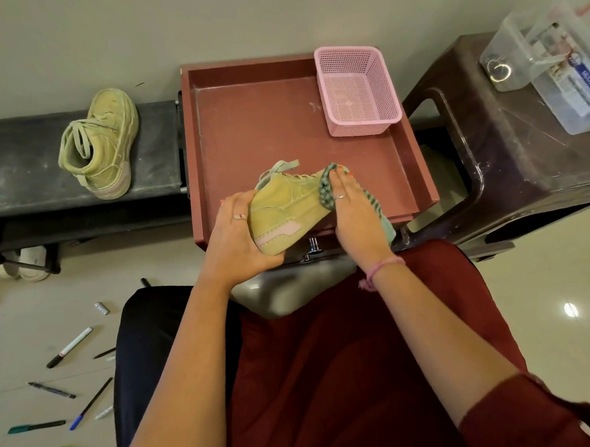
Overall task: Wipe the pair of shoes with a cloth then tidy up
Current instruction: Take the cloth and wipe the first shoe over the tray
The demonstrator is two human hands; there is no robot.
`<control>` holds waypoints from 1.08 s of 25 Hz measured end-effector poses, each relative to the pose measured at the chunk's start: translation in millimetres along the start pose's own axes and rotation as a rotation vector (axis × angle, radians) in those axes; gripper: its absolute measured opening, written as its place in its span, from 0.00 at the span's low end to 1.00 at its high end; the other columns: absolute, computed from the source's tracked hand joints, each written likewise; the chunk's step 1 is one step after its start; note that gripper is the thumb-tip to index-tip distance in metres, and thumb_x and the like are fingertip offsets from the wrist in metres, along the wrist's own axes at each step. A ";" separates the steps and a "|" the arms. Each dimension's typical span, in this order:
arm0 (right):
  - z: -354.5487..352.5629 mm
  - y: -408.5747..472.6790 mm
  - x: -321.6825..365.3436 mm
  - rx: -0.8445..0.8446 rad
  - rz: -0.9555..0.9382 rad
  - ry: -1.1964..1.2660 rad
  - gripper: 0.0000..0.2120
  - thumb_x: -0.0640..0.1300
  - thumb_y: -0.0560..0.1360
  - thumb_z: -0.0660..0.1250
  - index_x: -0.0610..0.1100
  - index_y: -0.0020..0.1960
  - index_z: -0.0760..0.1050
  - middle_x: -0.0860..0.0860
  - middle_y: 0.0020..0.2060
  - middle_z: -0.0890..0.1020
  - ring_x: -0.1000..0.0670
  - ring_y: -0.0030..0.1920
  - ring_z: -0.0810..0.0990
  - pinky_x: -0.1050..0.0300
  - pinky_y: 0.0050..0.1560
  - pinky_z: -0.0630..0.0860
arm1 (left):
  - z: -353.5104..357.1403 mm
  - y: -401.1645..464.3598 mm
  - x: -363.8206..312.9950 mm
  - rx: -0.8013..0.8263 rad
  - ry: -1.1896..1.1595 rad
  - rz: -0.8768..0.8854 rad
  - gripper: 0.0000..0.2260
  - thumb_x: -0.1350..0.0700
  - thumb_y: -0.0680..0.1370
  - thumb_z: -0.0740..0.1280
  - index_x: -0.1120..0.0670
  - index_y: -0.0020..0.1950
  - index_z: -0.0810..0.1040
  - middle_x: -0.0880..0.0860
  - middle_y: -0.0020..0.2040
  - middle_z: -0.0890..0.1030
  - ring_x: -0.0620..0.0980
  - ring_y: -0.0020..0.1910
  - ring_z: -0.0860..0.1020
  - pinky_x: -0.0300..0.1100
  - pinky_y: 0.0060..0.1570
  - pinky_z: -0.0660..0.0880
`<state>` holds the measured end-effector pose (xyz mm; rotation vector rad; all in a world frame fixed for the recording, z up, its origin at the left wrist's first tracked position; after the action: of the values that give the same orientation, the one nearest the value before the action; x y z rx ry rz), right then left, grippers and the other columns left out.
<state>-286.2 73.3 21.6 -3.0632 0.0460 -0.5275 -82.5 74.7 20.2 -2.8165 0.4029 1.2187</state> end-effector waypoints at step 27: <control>8.1 -31.7 44.1 -0.004 0.164 0.360 0.38 0.22 0.71 0.53 0.41 0.77 0.47 0.48 0.77 0.49 0.51 0.77 0.45 0.56 0.76 0.45 | 0.7 5.7 0.6 0.031 0.013 0.082 0.44 0.52 0.57 0.79 0.56 0.70 0.66 0.53 0.65 0.68 0.51 0.63 0.67 0.43 0.62 0.67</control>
<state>-241.2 103.6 29.8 -2.8900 0.3034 -1.0544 -84.0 69.2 19.6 -2.8093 0.5389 1.1981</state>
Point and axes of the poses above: each hand's wrist, its own y-axis towards the middle knuckle, its own z-axis out of the palm, x = y × z, the point moved 4 cm from there along y, towards the middle knuckle
